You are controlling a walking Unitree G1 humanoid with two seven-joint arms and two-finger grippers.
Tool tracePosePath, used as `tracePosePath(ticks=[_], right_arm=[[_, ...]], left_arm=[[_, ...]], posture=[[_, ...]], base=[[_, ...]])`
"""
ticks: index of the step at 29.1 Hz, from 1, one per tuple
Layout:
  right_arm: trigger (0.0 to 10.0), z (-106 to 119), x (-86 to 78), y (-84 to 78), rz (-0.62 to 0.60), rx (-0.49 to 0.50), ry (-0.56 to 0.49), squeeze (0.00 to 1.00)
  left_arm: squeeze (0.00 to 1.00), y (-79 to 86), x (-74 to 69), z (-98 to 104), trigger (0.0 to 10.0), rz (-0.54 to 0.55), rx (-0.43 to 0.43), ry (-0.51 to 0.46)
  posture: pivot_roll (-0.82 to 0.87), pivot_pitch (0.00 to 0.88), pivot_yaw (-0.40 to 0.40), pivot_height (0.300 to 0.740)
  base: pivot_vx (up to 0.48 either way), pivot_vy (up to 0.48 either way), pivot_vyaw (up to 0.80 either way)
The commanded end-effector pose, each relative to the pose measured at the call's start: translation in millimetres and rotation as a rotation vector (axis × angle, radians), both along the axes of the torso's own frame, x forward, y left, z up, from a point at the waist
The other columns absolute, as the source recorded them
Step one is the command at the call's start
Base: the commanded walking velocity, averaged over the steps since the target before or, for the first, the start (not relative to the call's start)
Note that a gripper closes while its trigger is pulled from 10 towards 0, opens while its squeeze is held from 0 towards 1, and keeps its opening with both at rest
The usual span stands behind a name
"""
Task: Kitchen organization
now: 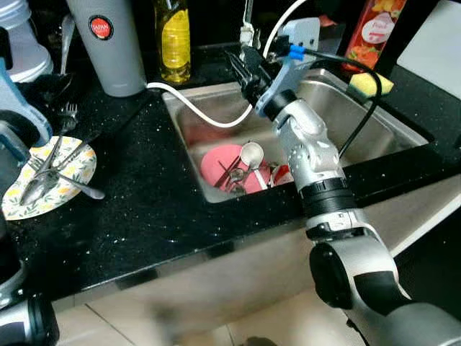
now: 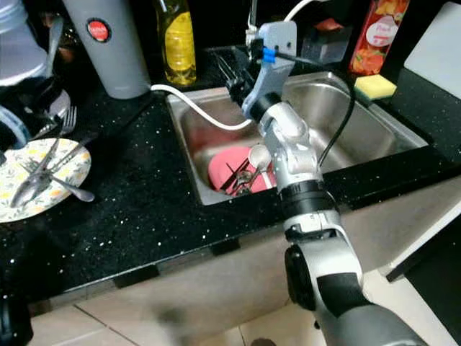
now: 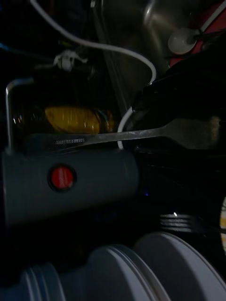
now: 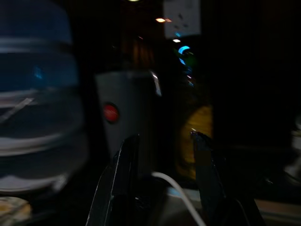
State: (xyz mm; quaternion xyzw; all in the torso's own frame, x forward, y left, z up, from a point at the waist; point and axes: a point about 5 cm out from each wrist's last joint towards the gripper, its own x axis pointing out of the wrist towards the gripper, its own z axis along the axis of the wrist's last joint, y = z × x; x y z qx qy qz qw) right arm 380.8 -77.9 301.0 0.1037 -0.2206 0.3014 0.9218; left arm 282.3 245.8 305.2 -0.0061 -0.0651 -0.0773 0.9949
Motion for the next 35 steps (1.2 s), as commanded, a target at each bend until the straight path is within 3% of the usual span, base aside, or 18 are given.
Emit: tracePosePath(ticks=[1,5,7,10,13,20,25,31,35], right_arm=[[10.0,6.1,-2.7,-1.1,0.041,0.043,-0.003,0.00],[10.0,11.0,-13.5,5.5,0.232,0.114,0.014,0.00],[10.0,11.6,-15.6,6.8,0.262,0.120,0.015,0.00],[10.0,10.4,-31.9,17.7,0.446,0.101,0.035,0.00],[10.0,1.2,-37.4,24.7,0.496,0.064,0.069,0.00],[10.0,0.7,-48.1,30.4,0.600,0.090,0.095,0.00],[10.0,5.9,-51.4,26.9,0.637,0.124,0.097,0.00],[10.0,15.6,-58.2,17.1,0.752,0.250,0.107,0.00],[10.0,14.9,-59.6,16.6,0.761,0.254,0.117,0.00]], left_arm=[[0.00,-3.7,-4.0,4.0,10.0,-0.030,0.035,-0.032],[0.00,-32.0,-13.2,0.8,10.0,-0.247,-0.033,-0.088],[0.00,-36.3,-15.3,1.0,10.0,-0.287,-0.053,-0.099],[0.00,-58.9,-27.9,2.2,10.0,-0.451,-0.025,-0.180],[0.00,-72.0,-33.6,3.2,10.0,-0.529,0.002,-0.220],[0.00,-82.5,-29.2,1.6,10.0,-0.558,0.008,-0.222],[0.00,-85.6,-27.3,-0.4,10.0,-0.568,0.011,-0.219],[0.00,-87.7,-26.1,-2.2,10.0,-0.568,0.008,-0.225],[0.00,-89.3,-26.0,-1.7,10.0,-0.572,0.003,-0.231]], posture=[[0.10,0.000,-0.021,0.740],[0.09,0.000,-0.021,0.740],[0.09,0.000,-0.021,0.740],[0.08,0.000,-0.024,0.740],[0.08,0.000,-0.027,0.740],[0.07,0.000,-0.027,0.740],[0.07,0.000,-0.028,0.740],[0.07,0.000,-0.030,0.740],[0.07,0.000,-0.030,0.740]], base=[[0.000,0.000,0.00],[0.000,0.000,0.00],[0.000,0.000,0.00],[0.000,0.000,0.00],[0.000,0.000,0.00],[0.000,0.000,0.00],[0.000,0.000,0.00],[0.000,0.000,0.00],[0.000,0.000,0.00]])
